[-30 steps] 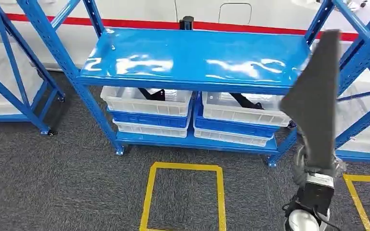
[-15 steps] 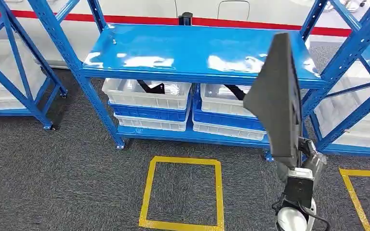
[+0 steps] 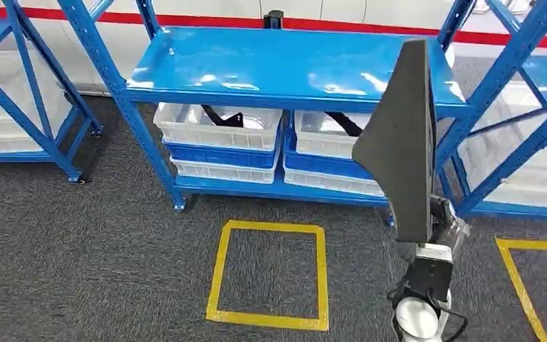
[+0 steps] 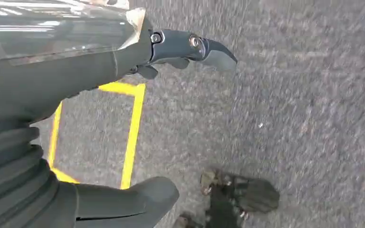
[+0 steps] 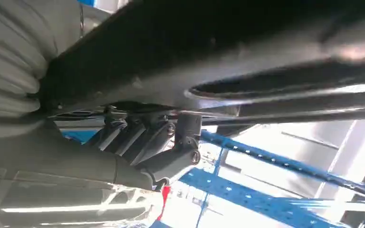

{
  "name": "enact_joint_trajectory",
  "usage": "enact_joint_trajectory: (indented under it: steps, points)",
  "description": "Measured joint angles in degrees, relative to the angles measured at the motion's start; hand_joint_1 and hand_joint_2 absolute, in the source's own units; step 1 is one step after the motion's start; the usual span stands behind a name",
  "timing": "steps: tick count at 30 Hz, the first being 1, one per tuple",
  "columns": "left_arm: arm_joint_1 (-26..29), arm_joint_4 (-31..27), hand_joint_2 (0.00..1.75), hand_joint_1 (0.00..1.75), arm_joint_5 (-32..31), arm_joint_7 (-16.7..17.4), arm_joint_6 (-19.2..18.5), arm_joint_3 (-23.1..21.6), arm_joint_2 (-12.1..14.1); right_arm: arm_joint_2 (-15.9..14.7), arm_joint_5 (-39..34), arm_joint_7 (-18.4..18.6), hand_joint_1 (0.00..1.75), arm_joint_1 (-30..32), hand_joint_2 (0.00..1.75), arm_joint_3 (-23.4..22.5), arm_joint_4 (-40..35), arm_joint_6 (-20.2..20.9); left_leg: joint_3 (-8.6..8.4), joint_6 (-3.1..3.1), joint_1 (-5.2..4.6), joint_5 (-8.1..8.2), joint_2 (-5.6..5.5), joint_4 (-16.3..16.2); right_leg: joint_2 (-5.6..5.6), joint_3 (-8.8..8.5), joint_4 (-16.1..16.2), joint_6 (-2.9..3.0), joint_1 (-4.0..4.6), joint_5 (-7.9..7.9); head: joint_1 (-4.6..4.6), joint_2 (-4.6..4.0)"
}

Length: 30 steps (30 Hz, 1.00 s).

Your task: Take the parts from the cabinet and place them on the table.

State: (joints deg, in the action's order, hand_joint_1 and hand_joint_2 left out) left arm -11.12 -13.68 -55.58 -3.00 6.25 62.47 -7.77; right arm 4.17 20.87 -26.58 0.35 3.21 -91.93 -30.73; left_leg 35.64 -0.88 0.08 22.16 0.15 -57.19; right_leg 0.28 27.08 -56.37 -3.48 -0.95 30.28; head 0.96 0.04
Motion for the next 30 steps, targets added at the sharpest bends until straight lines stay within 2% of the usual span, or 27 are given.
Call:
enact_joint_trajectory:
  steps: [1, 2, 3, 4, 5, 6, 7, 8, 9, 10, 11, 12, 13, 15, 16, 17, 18, 19, 21, 22, 23, 24, 26, 27, 28, 30]
  points:
    - [0.0, 0.0, 1.75, 0.0, 0.0, -0.02, -0.02, 0.02, 0.27, -0.02, 0.0, 0.13, 1.75, -0.17, 1.75, 0.18, 0.04, 0.07, 0.1, 0.38, 0.05, -0.31, -0.03, 0.11, -0.01, 0.26, 0.0, 0.66, -0.07, -0.3, 0.02, 0.02]
    - [-0.04, 0.0, 1.75, 0.0, 0.0, -0.02, -0.11, 0.0, 0.59, 0.13, 0.2, 0.37, 1.75, -0.56, 1.75, 0.44, 0.09, 0.24, 0.46, 0.65, 0.41, 0.29, -0.07, -0.26, -0.09, 0.6, 0.15, 1.54, -0.94, -0.85, 0.04, 0.0]
    - [-0.08, 0.0, 1.75, 0.0, 0.0, 0.04, -0.11, 0.0, 0.75, 0.26, 0.48, 0.7, 1.75, -1.08, 1.75, 0.72, 0.09, 0.42, 1.27, 0.94, 0.47, 2.9, -0.09, -1.98, -0.12, 0.72, 0.13, 2.33, -0.7, -1.33, -0.11, 0.0]
    - [-0.22, 0.0, 1.75, 0.0, 0.0, 0.13, -0.11, -0.02, 0.84, 0.48, 0.77, 1.0, 1.75, -1.47, 1.75, 1.01, 0.09, 0.68, 2.7, 1.18, 0.52, 6.52, -0.15, -6.0, -0.16, 1.33, 0.11, 3.01, -0.59, -1.85, -0.13, 0.02]
    - [-0.32, 0.0, 1.75, 0.0, 0.0, 0.18, -0.11, -0.02, 0.84, 0.59, 0.96, 1.16, 1.75, -1.66, 1.75, 1.12, 0.11, 0.83, 4.27, 1.39, 0.53, 9.36, -0.2, -10.63, -0.2, 1.92, 0.06, 3.29, -0.47, -2.34, -0.16, 0.02]
    - [-0.42, 0.0, 1.75, 0.0, 0.0, 0.18, -0.11, -0.02, 0.84, 0.66, 1.14, 1.27, 1.75, -1.77, 1.75, 1.16, 0.15, 1.03, 5.62, 1.57, 0.56, 11.28, -0.2, -15.0, -0.26, 2.49, 0.02, 3.35, -0.31, -2.72, -0.15, 0.02]
    - [-0.49, 0.0, 1.75, 0.0, 0.13, -0.22, 0.16, -0.07, 0.84, 0.77, 1.38, 1.38, 1.75, -1.88, 1.75, 1.16, 0.31, 1.31, 6.24, 1.65, 0.58, 11.9, -0.19, -17.95, -0.3, 3.05, -0.04, 3.33, -0.17, -3.1, -0.13, 0.02]
    - [-0.62, 0.0, 1.75, 0.0, 0.48, -1.0, 1.17, -0.11, 0.59, 0.9, 1.51, 1.4, 1.75, -2.05, 1.75, 1.16, 0.48, 1.51, 5.58, 1.59, 0.58, 11.29, -0.2, -18.02, -0.3, 3.5, -0.13, 3.26, -0.08, -3.41, -0.15, 0.02]
    - [-0.92, -0.15, 1.75, 0.0, 0.89, -2.12, 3.12, -0.26, -0.24, 1.07, 1.62, 1.44, 1.75, -2.42, 1.75, 1.12, 0.81, 1.77, 3.6, 1.41, 0.58, 9.74, -0.2, -15.52, -0.3, 3.95, -0.28, 3.1, -0.05, -3.67, -0.17, 0.02]
    - [-1.44, -0.44, 1.75, 0.0, 1.16, -2.91, 4.62, -0.53, -0.85, 1.2, 1.62, 1.49, 1.75, -2.9, 1.75, 1.12, 1.14, 1.99, 0.62, 1.16, 0.56, 7.83, -0.2, -11.13, -0.29, 4.26, -0.45, 2.98, -0.01, -3.82, -0.18, 0.0]
    - [-2.27, -0.81, 1.75, 0.0, 1.44, -3.83, 6.24, -0.85, -1.9, 1.38, 1.64, 1.49, 1.75, -3.51, 1.75, 1.12, 1.58, 2.01, -3.16, 0.7, 0.56, 6.0, -0.31, -5.24, -0.3, 4.52, -0.69, 2.77, 0.0, -3.95, -0.2, 0.02]
    - [-3.15, -1.33, 1.75, 0.0, 1.97, -4.78, 7.56, -1.2, -3.05, 1.53, 1.64, 1.46, 1.75, -4.11, 1.75, 1.12, 2.01, 2.05, -5.51, 0.26, 0.51, 6.4, -0.52, -1.18, -0.43, 4.77, -0.88, 2.59, 0.02, -4.06, -0.15, 0.02]
    - [-3.8, -1.68, 1.75, 0.0, 2.44, -5.68, 8.21, -1.72, -4.27, 1.62, 1.62, 1.4, 1.75, -4.79, 1.75, 1.14, 2.55, 2.05, -6.01, 0.06, 0.25, 6.36, -0.6, -0.3, -0.47, 5.13, -1.02, 2.11, 0.43, -4.37, -0.07, 0.02]
    - [-4.44, -2.8, 1.75, 0.0, 3.78, -7.59, 9.34, -3.35, -6.77, 1.77, 1.55, 1.11, 1.75, -5.89, 1.75, 1.49, 3.72, 2.05, -5.46, -0.35, -0.16, 6.16, -0.57, -0.4, -0.54, 5.4, -0.98, 1.24, 0.24, -4.95, -0.2, 0.02]
    - [-4.72, -3.32, 1.75, 0.0, 4.31, -8.0, 9.68, -4.02, -7.67, 1.81, 1.4, 1.07, 1.75, -6.18, 1.75, 1.62, 4.13, 2.05, -5.25, -0.89, -0.34, 5.8, -0.55, -0.29, -0.51, 5.46, -0.77, 0.67, 0.17, -5.34, -0.02, 0.02]
    - [-4.96, -3.61, 1.75, 0.0, 4.83, -8.28, 9.79, -4.72, -8.87, 1.79, 1.16, 0.87, 1.75, -6.46, 1.75, 1.64, 4.5, 2.05, -5.12, -1.72, 0.25, 4.99, -0.34, 0.58, -0.49, 5.85, -1.07, 0.4, 0.52, -5.21, -0.09, 0.02]
    - [-5.07, -4.11, 1.75, 0.0, 5.82, -8.52, 9.84, -5.56, -9.48, 1.77, 0.9, 0.63, 1.75, -6.79, 1.75, 1.64, 5.01, 2.05, -4.77, -2.13, 0.1, 4.56, -0.13, 0.67, -0.46, 6.9, -2.35, 0.49, 0.26, -3.84, -0.02, 0.02]
    - [-5.07, -4.5, 1.75, 0.0, 6.66, -8.72, 9.84, -6.33, -9.92, 1.77, 0.7, 0.5, 1.75, -7.23, 1.75, 1.68, 5.44, 2.05, -4.26, -2.71, 0.16, 4.17, -0.02, 0.65, -0.39, 8.18, -5.46, 0.91, 0.28, -1.57, 0.29, 0.02]
    - [-4.91, -4.9, 1.75, 0.0, 7.81, -8.9, 9.97, -7.78, -10.35, 1.73, 0.44, 0.41, 1.75, -7.51, 1.75, 1.77, 6.17, 2.05, -3.04, -2.81, 0.08, 3.51, 0.04, 0.64, -0.39, 11.71, -14.72, 1.1, 0.19, 2.67, 0.31, 0.02]
    - [-4.84, -4.92, 1.75, 0.0, 8.7, -8.9, 9.99, -8.62, -10.42, 1.68, 0.18, 0.39, 1.75, -7.51, 1.75, 1.77, 6.52, 2.05, -2.48, -2.75, 0.08, 3.1, 0.03, 0.62, -0.39, 12.88, -18.3, 0.8, 0.18, 3.73, 0.44, 0.02]
    - [-4.75, -4.96, 1.75, 0.0, 9.44, -8.9, 10.03, -9.46, -10.42, 1.62, -0.13, 0.33, 1.75, -7.52, 1.75, 1.77, 6.9, 2.08, -2.03, -2.68, 0.09, 2.77, 0.03, 0.6, -0.39, 12.68, -19.0, 0.3, 0.08, 3.6, 0.35, 0.0]
    - [-4.7, -4.96, 1.75, 0.0, 9.9, -8.85, 10.08, -10.17, -10.42, 1.6, -0.46, 0.17, 1.75, -7.55, 1.75, 1.77, 7.11, 2.1, -1.71, -2.59, 0.12, 2.5, 0.01, 0.56, -0.41, 11.08, -16.92, -0.28, -0.08, 2.67, 0.42, 0.02]
    - [-4.68, -4.96, 1.75, 0.0, 10.34, -8.7, 10.21, -11.7, -10.46, 1.55, -0.98, -0.2, 1.75, -7.7, 1.75, 1.77, 7.37, 2.1, -1.44, -2.18, 0.19, 2.15, -0.03, 0.46, -0.46, 4.69, -6.52, -1.41, -0.43, -0.75, 0.39, 0.02]
    - [-4.69, -4.96, 1.75, 0.0, 10.51, -8.55, 10.34, -12.37, -10.44, 1.55, -1.13, -0.37, 1.75, -7.82, 1.75, 1.77, 7.39, 2.1, -1.33, -1.94, 0.13, 2.03, -0.02, 0.28, -0.56, 1.57, -1.1, -1.57, -0.62, -1.57, 0.39, 0.02]
    - [-4.77, -5.03, 1.75, 0.0, 10.8, -8.2, 10.58, -13.04, -10.44, 1.55, -1.29, -0.5, 1.75, -7.93, 1.75, 1.77, 7.5, 2.1, -0.89, -1.55, -0.17, 1.84, -0.01, 0.15, -0.2, 0.61, -0.02, -0.81, -0.09, -1.23, 0.33, 0.02]
    - [-4.77, -5.03, 1.75, 0.0, 10.99, -7.17, 10.73, -14.62, -10.44, 1.53, -1.53, -0.7, 1.75, -7.59, 1.75, 1.55, 7.52, 2.1, -0.78, -0.97, -0.3, 1.42, -0.04, -0.06, -0.12, 1.35, -0.01, -0.19, 0.07, -1.44, 0.31, 0.02]
